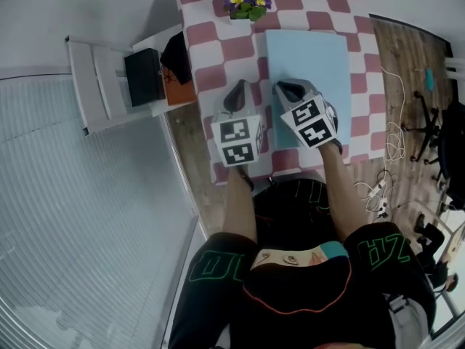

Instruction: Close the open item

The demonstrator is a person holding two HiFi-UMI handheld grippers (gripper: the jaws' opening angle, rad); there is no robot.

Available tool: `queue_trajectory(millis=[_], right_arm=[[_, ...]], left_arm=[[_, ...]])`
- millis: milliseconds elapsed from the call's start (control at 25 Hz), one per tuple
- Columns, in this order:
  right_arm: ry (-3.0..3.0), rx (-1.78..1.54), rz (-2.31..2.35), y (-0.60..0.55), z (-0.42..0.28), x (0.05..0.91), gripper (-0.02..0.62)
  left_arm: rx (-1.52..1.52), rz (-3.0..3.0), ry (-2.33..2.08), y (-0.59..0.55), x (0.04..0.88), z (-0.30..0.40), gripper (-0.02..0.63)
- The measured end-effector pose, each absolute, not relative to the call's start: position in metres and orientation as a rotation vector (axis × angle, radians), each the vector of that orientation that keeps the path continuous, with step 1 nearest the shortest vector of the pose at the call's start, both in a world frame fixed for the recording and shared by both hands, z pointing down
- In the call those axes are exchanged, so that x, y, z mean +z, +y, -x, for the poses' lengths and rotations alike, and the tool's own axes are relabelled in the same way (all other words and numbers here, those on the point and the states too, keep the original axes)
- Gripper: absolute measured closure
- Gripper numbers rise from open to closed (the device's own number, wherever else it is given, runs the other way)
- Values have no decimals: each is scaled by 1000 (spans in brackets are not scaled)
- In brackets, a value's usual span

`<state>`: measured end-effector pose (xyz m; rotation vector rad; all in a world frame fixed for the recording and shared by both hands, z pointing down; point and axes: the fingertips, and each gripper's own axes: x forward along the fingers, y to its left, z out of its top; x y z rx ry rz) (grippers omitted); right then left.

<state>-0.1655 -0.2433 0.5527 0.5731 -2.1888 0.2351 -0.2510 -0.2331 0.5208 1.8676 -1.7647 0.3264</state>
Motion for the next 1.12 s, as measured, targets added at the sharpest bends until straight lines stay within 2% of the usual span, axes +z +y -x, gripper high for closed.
queue_trajectory(millis=[240,600,800,1120], right_arm=[[-2172,161,-605,-243,161,546,591],[-2250,248,-755,-239,139,522,591],[-2352,308,-854,-229,125,483,591],[-2436,214,-987,-218,99,415,591]], left_arm=[[342,-1903,-1770,-229,510,245,597],[382,-1976,-1846,-213,471,248,597],[329,-2031,-1838,-194,446,240,597],[249,-2160,-1857,-183,394,216,597]])
